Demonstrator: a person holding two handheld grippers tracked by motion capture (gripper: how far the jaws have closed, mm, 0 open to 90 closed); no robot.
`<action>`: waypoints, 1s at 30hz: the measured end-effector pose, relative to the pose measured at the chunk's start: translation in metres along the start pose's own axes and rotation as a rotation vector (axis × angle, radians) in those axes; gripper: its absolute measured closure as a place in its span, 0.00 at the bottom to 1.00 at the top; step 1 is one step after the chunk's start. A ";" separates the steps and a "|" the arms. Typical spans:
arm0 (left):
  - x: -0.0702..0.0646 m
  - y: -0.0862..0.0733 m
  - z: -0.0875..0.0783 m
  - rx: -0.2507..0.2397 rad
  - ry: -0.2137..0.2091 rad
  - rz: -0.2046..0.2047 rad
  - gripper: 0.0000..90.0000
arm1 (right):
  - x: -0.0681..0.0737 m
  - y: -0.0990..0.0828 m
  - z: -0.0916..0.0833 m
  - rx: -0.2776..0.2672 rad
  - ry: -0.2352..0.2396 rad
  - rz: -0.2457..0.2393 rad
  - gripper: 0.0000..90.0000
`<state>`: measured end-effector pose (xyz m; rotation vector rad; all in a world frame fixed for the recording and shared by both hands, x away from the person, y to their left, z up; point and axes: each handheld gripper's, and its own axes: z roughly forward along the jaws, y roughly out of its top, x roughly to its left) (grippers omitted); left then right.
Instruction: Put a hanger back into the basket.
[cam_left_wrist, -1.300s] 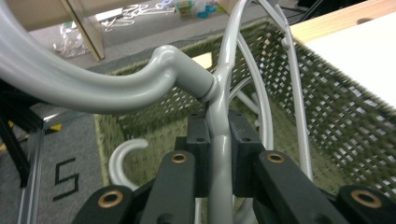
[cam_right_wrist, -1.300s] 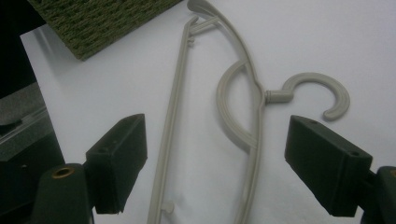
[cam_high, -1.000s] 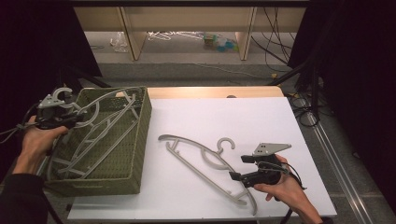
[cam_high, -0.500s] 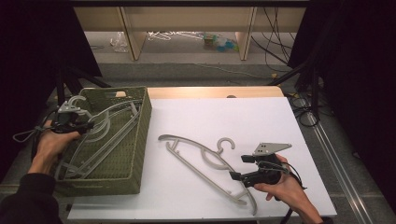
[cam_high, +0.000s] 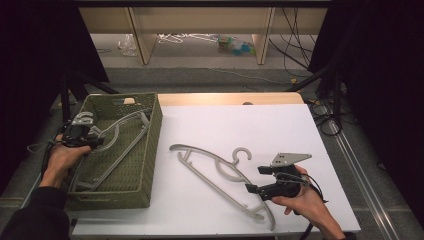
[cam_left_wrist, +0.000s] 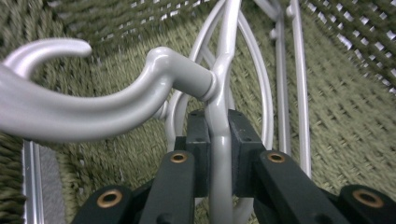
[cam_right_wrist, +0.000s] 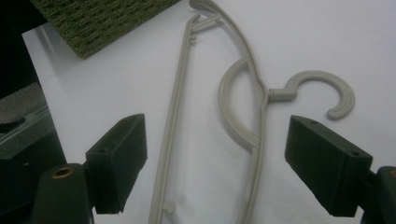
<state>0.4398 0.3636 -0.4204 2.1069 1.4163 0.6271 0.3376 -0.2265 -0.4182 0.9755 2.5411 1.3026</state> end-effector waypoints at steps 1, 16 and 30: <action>0.000 0.000 0.001 0.001 0.001 -0.005 0.89 | 0.000 0.000 0.000 0.002 -0.001 0.000 0.24; 0.000 0.001 -0.025 -0.076 0.009 -0.068 0.64 | -0.001 -0.002 0.004 0.012 -0.002 0.003 0.24; -0.061 0.003 -0.085 -0.408 -0.112 -0.157 0.28 | -0.002 -0.003 0.005 -0.019 -0.005 0.013 0.21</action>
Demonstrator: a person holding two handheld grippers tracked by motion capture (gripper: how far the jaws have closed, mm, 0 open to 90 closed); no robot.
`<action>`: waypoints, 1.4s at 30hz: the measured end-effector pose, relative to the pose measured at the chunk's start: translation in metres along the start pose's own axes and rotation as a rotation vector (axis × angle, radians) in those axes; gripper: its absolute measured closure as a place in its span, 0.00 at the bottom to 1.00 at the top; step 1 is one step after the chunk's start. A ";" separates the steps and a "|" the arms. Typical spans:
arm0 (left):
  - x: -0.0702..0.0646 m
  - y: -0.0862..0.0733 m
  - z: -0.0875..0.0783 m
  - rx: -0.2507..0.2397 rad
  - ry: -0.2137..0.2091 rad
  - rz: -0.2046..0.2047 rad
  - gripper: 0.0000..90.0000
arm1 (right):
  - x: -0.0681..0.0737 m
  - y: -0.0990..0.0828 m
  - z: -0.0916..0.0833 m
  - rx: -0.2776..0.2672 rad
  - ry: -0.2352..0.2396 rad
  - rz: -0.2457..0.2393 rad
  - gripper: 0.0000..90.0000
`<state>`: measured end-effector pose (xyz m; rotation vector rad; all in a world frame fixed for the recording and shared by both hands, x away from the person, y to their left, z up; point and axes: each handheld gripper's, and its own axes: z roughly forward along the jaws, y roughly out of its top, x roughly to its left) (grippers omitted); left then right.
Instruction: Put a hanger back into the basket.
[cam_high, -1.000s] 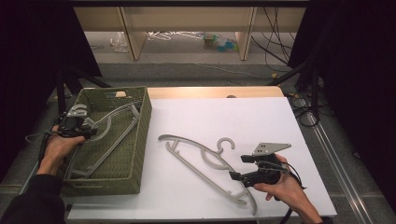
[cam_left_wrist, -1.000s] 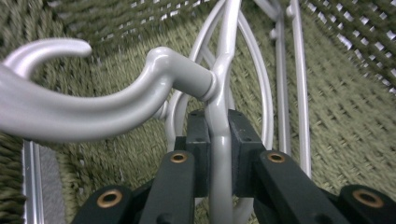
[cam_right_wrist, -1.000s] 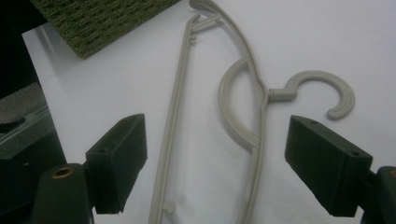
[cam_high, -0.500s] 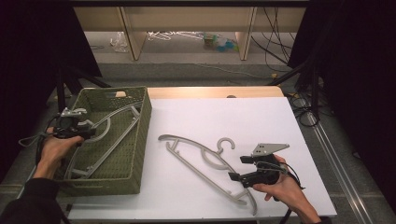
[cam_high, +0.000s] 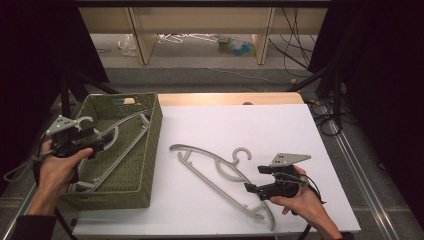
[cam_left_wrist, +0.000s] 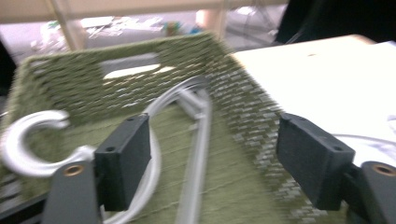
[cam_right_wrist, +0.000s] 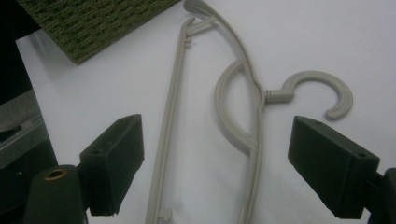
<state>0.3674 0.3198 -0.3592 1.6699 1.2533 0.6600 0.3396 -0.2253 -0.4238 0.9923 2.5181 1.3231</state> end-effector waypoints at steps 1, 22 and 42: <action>-0.008 0.000 -0.003 -0.014 -0.017 0.008 0.27 | 0.001 0.000 0.000 -0.001 -0.012 0.014 0.20; -0.136 -0.048 -0.026 -0.057 -0.192 0.132 0.22 | 0.000 -0.005 0.007 -0.026 -0.020 0.028 0.18; -0.173 -0.084 -0.011 -0.060 -0.269 0.136 0.22 | 0.004 -0.006 0.011 -0.011 -0.013 0.013 0.18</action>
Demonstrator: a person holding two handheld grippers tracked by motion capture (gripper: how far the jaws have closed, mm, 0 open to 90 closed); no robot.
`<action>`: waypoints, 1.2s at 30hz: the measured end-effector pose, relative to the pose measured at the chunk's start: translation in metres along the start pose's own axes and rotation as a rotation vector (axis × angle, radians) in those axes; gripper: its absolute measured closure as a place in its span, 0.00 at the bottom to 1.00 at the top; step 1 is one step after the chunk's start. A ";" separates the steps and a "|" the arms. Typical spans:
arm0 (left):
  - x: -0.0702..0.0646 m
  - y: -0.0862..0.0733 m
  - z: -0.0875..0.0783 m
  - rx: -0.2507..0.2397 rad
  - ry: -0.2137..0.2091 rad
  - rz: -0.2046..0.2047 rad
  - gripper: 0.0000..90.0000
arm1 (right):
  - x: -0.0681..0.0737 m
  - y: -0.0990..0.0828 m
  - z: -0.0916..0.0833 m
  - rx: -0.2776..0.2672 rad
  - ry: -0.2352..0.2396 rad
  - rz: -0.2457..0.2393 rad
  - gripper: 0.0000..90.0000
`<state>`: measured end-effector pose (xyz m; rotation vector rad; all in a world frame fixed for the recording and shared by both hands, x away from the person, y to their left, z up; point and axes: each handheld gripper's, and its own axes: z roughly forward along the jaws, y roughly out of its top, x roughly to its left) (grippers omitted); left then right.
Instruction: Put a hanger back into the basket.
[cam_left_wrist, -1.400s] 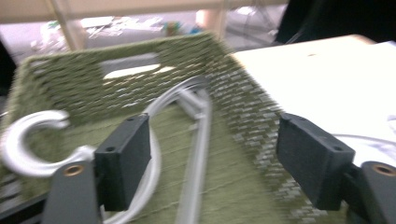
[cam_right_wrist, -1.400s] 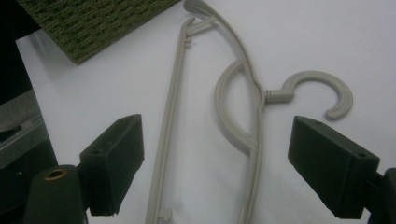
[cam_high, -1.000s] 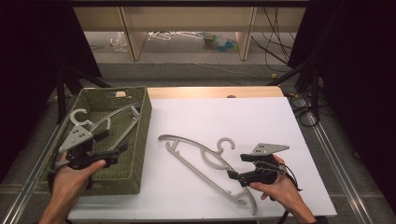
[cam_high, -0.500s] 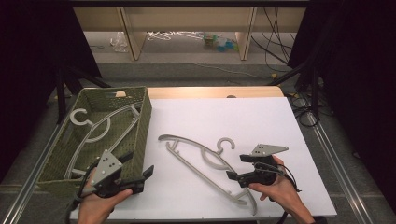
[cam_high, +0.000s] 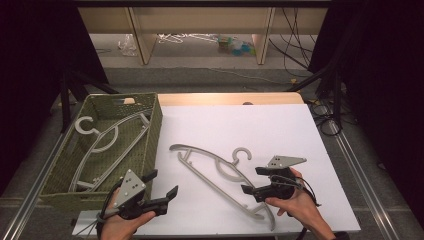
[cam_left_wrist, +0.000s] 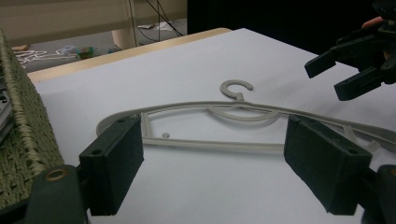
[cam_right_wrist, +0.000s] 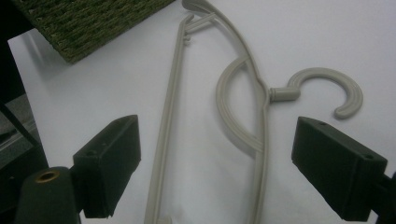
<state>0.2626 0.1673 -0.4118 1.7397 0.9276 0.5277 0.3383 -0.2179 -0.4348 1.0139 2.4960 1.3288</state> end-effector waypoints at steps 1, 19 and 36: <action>0.001 -0.001 0.001 -0.004 -0.014 0.012 0.22 | 0.000 0.000 0.000 0.001 -0.001 0.000 0.18; -0.004 -0.014 0.009 -0.007 -0.064 0.021 0.20 | -0.003 -0.004 0.017 0.105 -0.030 -0.027 0.23; 0.001 -0.016 0.007 -0.015 -0.075 0.011 0.20 | -0.019 0.007 0.055 0.337 -0.072 -0.008 0.52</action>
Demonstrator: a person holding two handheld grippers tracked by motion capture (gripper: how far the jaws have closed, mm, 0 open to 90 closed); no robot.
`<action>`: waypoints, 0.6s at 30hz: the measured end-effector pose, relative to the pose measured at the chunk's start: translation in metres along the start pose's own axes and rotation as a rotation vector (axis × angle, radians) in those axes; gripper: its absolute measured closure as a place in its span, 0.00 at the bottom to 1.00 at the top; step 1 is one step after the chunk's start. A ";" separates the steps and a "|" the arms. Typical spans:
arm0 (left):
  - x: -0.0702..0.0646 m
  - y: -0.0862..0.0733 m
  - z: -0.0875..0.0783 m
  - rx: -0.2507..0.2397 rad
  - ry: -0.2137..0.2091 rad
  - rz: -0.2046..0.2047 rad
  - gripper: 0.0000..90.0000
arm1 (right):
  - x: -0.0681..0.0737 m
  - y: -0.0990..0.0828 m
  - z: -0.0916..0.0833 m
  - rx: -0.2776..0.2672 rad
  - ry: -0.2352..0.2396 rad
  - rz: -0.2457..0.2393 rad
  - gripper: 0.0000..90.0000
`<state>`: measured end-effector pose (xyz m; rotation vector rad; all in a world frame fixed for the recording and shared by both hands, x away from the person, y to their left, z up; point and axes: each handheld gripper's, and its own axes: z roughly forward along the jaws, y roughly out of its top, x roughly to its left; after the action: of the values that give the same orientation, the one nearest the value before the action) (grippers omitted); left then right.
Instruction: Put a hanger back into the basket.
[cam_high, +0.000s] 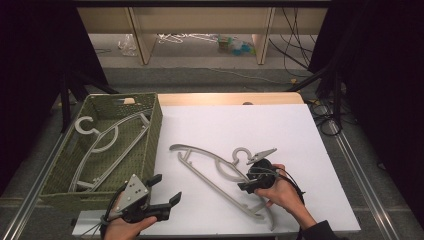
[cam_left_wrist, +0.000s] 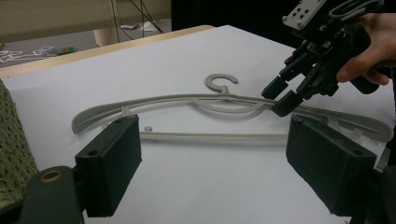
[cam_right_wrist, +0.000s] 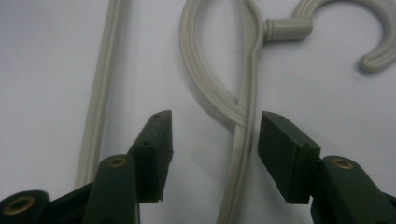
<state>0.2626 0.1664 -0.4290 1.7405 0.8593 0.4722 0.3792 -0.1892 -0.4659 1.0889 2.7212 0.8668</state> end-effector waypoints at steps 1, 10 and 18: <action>0.000 0.000 0.000 -0.001 0.003 -0.007 0.20 | 0.000 0.001 0.002 0.019 -0.002 0.004 0.53; 0.000 0.000 0.000 0.010 -0.002 0.015 0.20 | 0.002 0.005 0.002 0.127 -0.047 -0.023 0.69; 0.000 -0.001 0.002 0.008 -0.006 0.007 0.20 | -0.002 0.011 0.005 0.170 -0.066 -0.026 0.80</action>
<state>0.2629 0.1653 -0.4308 1.7517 0.8518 0.4685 0.3889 -0.1817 -0.4643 1.0873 2.7885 0.5928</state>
